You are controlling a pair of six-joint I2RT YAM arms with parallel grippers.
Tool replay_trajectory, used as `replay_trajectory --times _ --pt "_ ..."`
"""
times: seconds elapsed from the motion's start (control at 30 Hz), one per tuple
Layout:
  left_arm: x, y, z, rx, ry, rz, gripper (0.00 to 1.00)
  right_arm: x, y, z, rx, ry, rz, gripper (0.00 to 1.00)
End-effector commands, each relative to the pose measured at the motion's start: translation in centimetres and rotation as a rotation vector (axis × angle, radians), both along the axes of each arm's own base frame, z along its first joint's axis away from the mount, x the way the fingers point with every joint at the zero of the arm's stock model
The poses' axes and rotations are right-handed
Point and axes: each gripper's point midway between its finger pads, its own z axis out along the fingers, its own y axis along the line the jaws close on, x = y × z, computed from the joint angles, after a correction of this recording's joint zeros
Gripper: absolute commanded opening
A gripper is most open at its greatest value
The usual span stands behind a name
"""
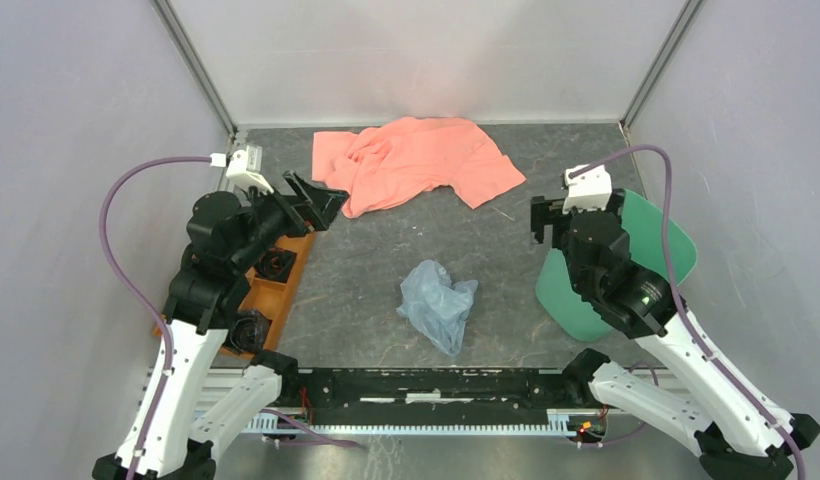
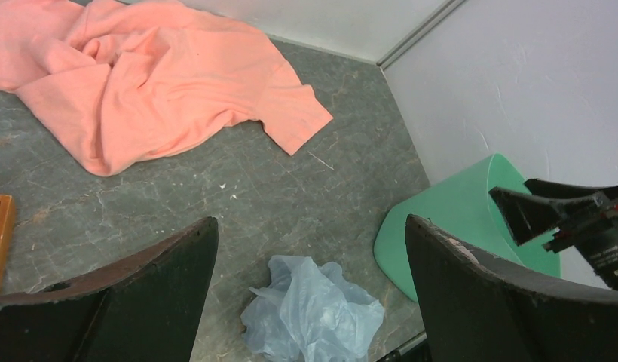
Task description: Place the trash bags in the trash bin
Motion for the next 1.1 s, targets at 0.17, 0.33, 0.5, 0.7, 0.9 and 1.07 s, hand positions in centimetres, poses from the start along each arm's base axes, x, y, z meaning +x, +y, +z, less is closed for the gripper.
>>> replay_trajectory --times 0.17,0.33,0.5,0.7,0.9,1.07 --pt "0.5 -0.8 -0.1 0.024 -0.036 -0.061 1.00 -2.5 -9.1 1.4 -0.096 0.001 -0.576 0.98" --pt "0.6 -1.3 -0.7 0.013 -0.011 -0.078 1.00 -1.5 -7.0 -0.2 0.015 0.032 -0.494 0.98" --pt "0.4 -1.5 -1.2 0.005 0.005 -0.094 1.00 -1.6 -6.6 -0.8 0.201 0.035 -0.586 0.98" --pt "0.4 -2.3 -2.7 -0.001 0.054 -0.132 1.00 -0.3 -4.8 -0.9 0.158 0.063 -0.482 0.98" --pt "0.3 -6.0 -8.0 0.002 0.244 -0.289 1.00 0.0 -3.4 1.8 0.017 0.035 -0.253 0.98" --pt "-2.0 -13.0 -14.6 0.103 0.409 -0.476 1.00 -0.4 0.9 3.8 0.007 -0.039 0.099 0.98"
